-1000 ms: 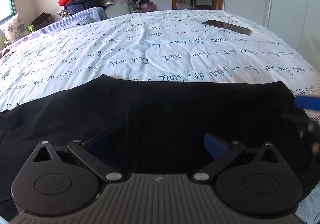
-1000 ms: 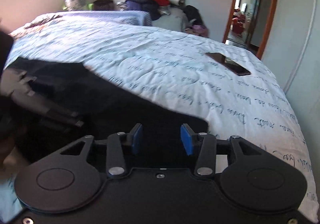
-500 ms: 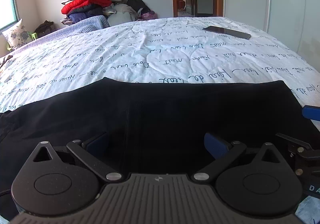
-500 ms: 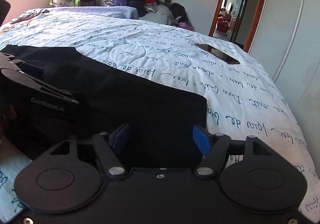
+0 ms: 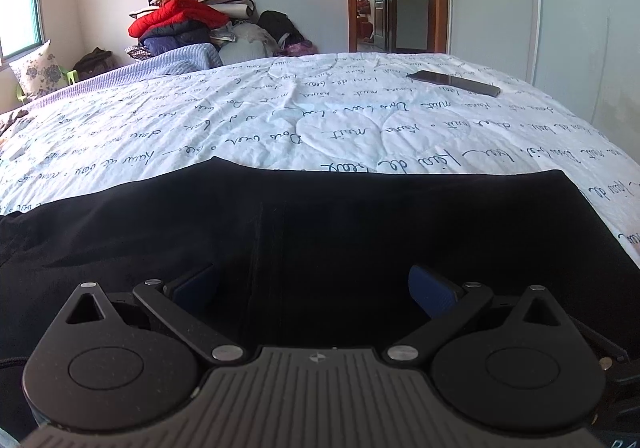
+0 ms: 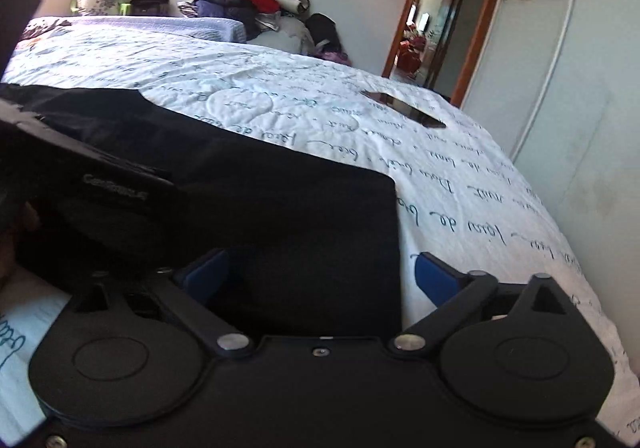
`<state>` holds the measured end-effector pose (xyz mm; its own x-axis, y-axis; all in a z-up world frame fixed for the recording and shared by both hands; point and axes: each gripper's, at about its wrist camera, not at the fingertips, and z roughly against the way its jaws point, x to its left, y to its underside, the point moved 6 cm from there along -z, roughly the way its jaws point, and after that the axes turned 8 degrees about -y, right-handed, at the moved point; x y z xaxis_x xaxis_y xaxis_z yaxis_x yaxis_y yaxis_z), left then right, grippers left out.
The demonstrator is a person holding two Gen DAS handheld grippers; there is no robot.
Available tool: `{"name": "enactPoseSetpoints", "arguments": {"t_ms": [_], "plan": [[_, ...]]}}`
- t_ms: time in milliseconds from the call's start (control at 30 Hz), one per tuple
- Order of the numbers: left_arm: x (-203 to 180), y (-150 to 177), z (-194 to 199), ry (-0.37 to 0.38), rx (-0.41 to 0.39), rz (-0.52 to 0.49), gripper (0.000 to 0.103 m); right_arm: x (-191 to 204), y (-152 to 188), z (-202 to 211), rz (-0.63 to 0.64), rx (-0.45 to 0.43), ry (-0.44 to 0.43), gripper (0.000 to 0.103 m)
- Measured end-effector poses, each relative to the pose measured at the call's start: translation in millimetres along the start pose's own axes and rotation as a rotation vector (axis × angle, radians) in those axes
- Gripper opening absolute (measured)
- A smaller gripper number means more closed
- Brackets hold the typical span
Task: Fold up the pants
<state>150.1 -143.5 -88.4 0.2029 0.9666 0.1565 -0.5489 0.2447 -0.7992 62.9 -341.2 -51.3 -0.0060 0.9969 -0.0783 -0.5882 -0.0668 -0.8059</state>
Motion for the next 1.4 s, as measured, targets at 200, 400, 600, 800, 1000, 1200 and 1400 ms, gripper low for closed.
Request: {"name": "enactPoseSetpoints", "arguments": {"t_ms": [200,400,600,800,1000,1200,1400], "plan": [[4.5,2.2,1.9,0.019,-0.003,0.023,0.103,-7.9,7.3,3.6,-0.094,0.003,-0.087,0.103],[5.2,3.6,3.2,0.024,-0.001,0.025,0.103,-1.5,7.6,2.5,-0.057,0.01,-0.066,0.103],[7.5,4.9,5.0,0.037,0.0,0.029,0.103,-10.7,-2.7,17.1,-0.124,-0.036,0.041,0.103],[23.2,11.6,17.2,0.021,0.007,0.049,0.103,25.9,-12.2,13.5,-0.02,-0.041,-0.055,0.103],[48.3,16.9,35.9,-0.056,-0.003,0.036,0.102,18.2,0.3,-4.9,-0.092,0.017,-0.098,0.103],[65.4,23.2,25.1,-0.063,0.032,0.079,0.103,21.8,4.1,-5.1,-0.093,0.023,-0.102,0.103],[65.5,23.8,32.2,-0.07,0.012,0.033,0.103,19.7,4.6,-4.6,-0.106,0.021,-0.112,0.103]]}}
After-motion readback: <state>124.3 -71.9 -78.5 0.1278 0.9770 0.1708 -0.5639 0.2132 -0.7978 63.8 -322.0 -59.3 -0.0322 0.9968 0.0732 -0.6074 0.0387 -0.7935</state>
